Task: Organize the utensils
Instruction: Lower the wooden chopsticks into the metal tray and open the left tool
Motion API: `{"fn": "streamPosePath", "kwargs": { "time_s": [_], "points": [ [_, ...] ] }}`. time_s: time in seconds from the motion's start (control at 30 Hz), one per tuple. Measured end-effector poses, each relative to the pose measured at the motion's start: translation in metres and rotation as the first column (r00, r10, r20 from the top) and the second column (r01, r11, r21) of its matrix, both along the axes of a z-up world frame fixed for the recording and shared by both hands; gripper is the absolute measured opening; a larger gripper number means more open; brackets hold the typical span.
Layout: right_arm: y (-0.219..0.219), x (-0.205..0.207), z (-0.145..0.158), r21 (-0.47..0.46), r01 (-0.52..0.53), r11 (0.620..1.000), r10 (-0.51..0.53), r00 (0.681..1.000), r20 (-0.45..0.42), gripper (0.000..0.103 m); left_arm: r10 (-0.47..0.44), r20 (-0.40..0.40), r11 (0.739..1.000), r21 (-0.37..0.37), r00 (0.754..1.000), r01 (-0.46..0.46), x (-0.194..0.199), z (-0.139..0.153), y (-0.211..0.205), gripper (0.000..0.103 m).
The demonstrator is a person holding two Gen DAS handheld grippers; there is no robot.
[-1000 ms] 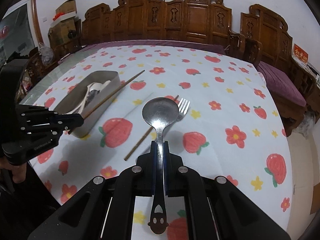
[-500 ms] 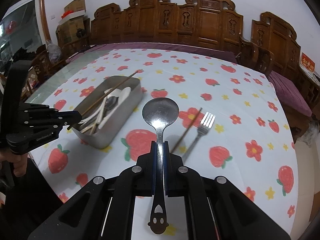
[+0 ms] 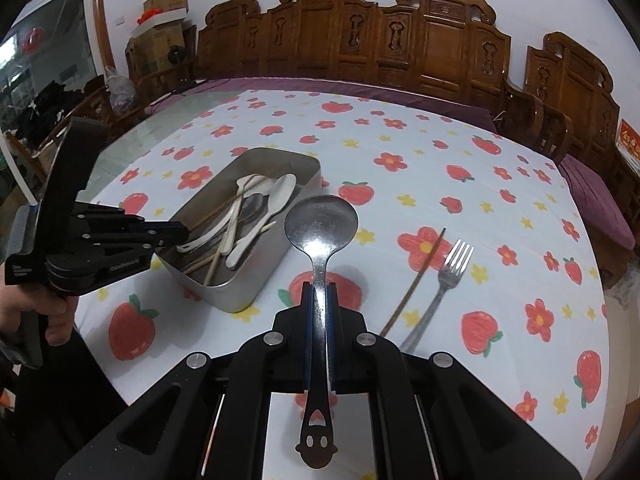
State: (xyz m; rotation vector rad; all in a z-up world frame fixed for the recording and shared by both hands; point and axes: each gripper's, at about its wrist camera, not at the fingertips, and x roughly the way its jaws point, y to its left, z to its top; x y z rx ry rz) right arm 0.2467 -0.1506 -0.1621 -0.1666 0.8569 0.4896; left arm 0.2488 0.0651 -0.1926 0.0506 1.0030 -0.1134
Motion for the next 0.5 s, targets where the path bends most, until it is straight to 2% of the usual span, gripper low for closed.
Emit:
{"fn": "streamPosePath", "kwargs": {
  "time_s": [0.23,0.5],
  "points": [
    [0.014,0.005,-0.001,0.008,-0.014,1.0,0.014,1.0,-0.009,0.007,0.006,0.009,1.0,-0.023,1.0,-0.006,0.001,0.006,0.01,0.006],
    [0.041,0.018,0.001,0.038,-0.035,0.999,0.035,0.999,-0.015,0.007,0.026,0.067,0.999,-0.023,0.997,-0.024,-0.01,0.03,0.039,0.015]
  ]
}}
